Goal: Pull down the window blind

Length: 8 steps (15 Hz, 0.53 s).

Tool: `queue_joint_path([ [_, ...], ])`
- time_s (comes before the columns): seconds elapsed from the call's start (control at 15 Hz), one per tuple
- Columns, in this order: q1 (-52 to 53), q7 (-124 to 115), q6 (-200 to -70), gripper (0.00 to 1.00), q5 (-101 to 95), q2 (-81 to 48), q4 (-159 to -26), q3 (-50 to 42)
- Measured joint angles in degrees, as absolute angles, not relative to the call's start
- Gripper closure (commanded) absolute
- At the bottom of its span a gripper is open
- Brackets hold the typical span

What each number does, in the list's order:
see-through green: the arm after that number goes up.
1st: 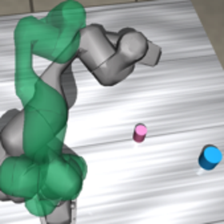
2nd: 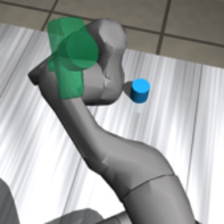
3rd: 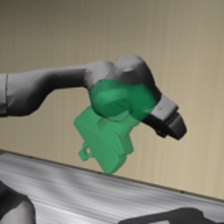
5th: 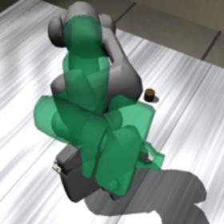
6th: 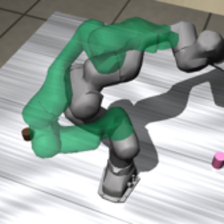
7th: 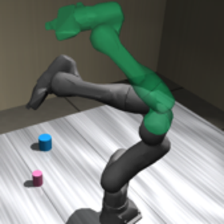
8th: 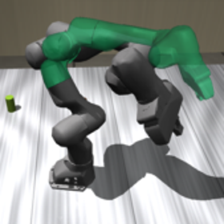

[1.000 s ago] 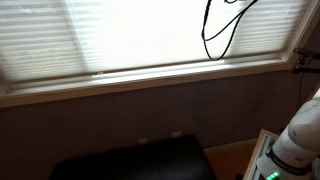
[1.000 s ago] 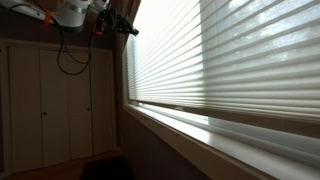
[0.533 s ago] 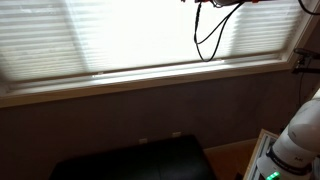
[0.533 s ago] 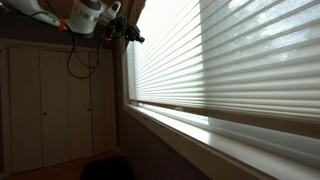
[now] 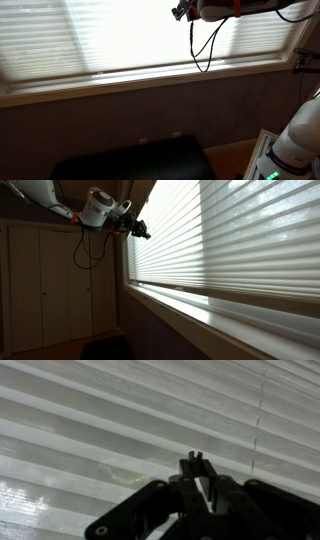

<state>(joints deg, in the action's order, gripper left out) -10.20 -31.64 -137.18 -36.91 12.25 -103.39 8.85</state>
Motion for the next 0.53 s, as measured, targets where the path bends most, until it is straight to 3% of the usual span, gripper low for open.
queue_joint_path([
  [0.53,-7.7,-30.7,-133.9,0.96,-37.1,12.5,-109.8,8.5],
])
